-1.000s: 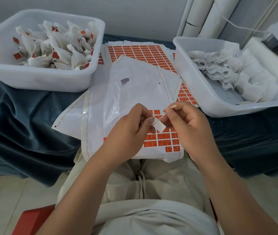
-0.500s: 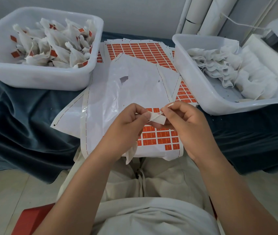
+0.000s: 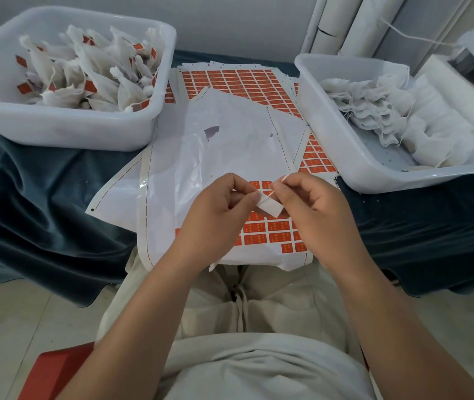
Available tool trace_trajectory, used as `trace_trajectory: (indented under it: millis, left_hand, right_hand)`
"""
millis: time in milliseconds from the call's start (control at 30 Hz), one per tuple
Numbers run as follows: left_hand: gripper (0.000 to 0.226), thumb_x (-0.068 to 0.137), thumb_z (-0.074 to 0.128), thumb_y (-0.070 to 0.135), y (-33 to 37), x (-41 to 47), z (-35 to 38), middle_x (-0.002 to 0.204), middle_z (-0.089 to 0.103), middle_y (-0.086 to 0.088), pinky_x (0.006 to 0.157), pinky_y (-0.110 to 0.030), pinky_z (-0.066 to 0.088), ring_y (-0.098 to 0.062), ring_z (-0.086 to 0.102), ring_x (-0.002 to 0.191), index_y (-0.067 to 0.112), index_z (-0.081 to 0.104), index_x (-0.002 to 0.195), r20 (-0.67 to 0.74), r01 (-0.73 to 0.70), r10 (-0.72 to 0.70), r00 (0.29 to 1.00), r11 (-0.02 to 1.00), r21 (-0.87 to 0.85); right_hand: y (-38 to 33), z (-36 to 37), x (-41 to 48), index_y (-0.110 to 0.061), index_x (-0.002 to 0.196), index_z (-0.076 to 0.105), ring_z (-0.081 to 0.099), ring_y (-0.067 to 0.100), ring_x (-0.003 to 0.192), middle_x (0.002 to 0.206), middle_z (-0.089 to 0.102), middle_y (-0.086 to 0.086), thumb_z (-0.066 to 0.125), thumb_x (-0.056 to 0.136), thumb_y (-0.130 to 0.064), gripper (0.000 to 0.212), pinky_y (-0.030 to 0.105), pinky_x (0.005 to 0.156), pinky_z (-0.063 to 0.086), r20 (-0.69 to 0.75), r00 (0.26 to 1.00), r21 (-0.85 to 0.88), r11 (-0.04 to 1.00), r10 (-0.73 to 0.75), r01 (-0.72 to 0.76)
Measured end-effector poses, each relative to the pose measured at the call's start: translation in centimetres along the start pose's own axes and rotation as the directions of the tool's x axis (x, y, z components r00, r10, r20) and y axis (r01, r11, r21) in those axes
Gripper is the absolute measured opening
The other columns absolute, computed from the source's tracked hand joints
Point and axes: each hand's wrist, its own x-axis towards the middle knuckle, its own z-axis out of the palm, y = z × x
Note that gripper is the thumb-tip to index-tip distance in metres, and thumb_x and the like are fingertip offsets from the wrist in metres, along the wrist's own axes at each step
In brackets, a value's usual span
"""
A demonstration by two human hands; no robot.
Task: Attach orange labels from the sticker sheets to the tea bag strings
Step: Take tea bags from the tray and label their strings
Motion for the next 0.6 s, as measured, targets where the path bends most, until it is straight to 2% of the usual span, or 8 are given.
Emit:
trace_trajectory:
  millis: [100,167,267,367,500,600]
  left_hand:
    - [0.011,0.106,0.059,0.034,0.14,-0.05,0.22,0.083,0.078,0.016,0.065,-0.024,0.054,-0.006,0.075,0.077,0.03,0.061,0.096,-0.063,-0.039,0.039,0.997,0.999,0.008]
    - [0.011,0.106,0.06,0.033,0.24,-0.13,0.29,0.081,0.078,0.016,0.063,-0.019,0.054,-0.005,0.074,0.076,0.029,0.061,0.095,-0.092,-0.065,0.064,0.994,0.998,-0.008]
    - [0.009,0.104,0.063,0.032,0.28,-0.29,0.49,0.081,0.077,0.016,0.062,-0.008,0.048,-0.002,0.073,0.077,0.03,0.062,0.095,-0.112,-0.114,0.113,0.987,0.993,-0.003]
    - [0.009,0.103,0.062,0.033,0.21,-0.35,0.51,0.08,0.076,0.02,0.066,-0.007,0.048,0.001,0.071,0.081,0.032,0.062,0.095,-0.116,-0.142,0.144,0.983,0.99,0.023]
    - [0.01,0.104,0.059,0.035,0.17,-0.3,0.54,0.079,0.075,0.023,0.066,-0.005,0.047,0.003,0.071,0.082,0.033,0.062,0.095,-0.09,-0.105,0.105,0.99,0.994,0.008]
    - [0.013,0.105,0.057,0.038,0.28,-0.23,0.56,0.083,0.076,0.021,0.063,-0.007,0.05,0.002,0.074,0.08,0.032,0.063,0.096,-0.061,-0.033,0.031,0.998,0.999,-0.033]
  right_hand:
    - [-0.44,0.14,-0.14,-0.043,0.112,0.071,0.078,0.006,0.09,0.1,0.078,-0.016,0.054,0.103,-0.058,0.024,0.024,0.073,0.063,0.061,0.992,0.181,0.976,0.115,-0.124]
    - [-0.63,0.26,-0.13,-0.043,0.112,0.069,0.078,0.006,0.089,0.1,0.078,-0.018,0.058,0.098,-0.064,0.028,0.025,0.073,0.064,0.105,0.98,0.226,0.956,0.167,-0.187]
    - [-0.38,0.68,-0.28,-0.038,0.104,0.072,0.076,0.002,0.088,0.096,0.078,-0.02,0.069,0.094,-0.057,0.022,0.015,0.066,0.059,0.103,0.985,0.158,0.975,0.142,-0.157]
    - [-0.24,0.82,-0.41,-0.036,0.096,0.075,0.076,0.002,0.089,0.093,0.077,-0.019,0.071,0.093,-0.053,0.017,0.019,0.071,0.057,0.06,0.995,0.095,0.992,0.083,-0.089]
    - [-0.3,0.92,-0.42,-0.036,0.093,0.075,0.075,0.004,0.089,0.092,0.077,-0.019,0.071,0.095,-0.048,0.013,0.018,0.072,0.057,0.033,0.998,0.072,0.996,0.048,-0.05]
    - [-0.28,1.02,-0.53,-0.039,0.088,0.076,0.075,0.001,0.087,0.091,0.077,-0.02,0.072,0.096,-0.044,0.011,0.011,0.064,0.055,0.037,0.996,0.138,0.987,0.08,-0.084]
